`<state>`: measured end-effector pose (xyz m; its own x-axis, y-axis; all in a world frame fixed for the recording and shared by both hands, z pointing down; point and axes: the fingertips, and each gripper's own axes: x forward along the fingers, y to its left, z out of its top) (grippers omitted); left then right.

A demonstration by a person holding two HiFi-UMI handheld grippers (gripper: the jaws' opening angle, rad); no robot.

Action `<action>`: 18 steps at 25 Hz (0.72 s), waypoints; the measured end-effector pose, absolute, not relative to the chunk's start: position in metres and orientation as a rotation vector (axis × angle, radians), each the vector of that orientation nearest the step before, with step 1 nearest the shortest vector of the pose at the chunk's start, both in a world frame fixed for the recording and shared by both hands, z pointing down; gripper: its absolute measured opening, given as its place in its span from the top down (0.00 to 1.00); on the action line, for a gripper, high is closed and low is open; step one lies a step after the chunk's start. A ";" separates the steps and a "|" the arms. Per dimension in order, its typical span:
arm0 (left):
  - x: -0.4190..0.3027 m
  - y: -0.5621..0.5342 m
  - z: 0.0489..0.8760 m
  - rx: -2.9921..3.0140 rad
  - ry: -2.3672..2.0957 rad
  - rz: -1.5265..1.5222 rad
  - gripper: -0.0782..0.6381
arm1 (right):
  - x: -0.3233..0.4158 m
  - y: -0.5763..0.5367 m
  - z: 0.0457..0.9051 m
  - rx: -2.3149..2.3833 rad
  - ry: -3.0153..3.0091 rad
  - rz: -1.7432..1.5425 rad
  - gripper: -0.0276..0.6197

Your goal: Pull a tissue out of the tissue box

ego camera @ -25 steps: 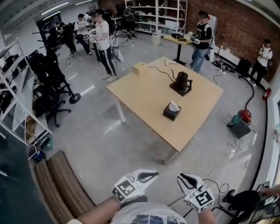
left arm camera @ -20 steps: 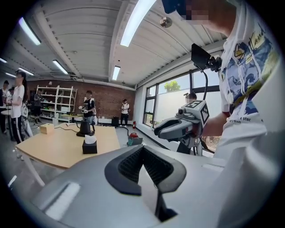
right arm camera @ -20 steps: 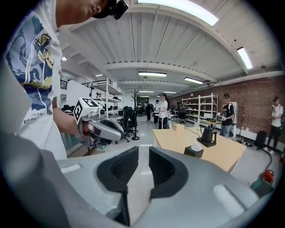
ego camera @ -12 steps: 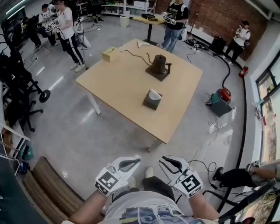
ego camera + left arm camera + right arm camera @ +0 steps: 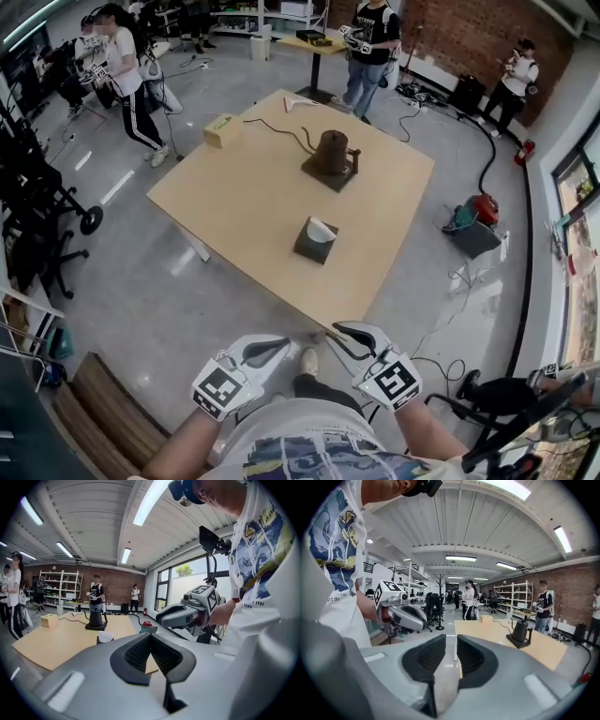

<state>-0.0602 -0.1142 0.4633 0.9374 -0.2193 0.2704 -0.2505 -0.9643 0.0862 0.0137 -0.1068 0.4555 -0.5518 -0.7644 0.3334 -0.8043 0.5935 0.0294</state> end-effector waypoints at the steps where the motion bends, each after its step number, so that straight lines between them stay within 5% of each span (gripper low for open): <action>1: -0.052 -0.125 0.460 2.980 -0.370 0.393 0.88 | 0.022 -0.119 0.454 1.269 -2.517 0.164 0.86; 18: 0.018 -0.247 0.467 2.945 -0.411 0.417 0.88 | 0.118 -0.254 0.513 1.278 -2.376 0.112 0.83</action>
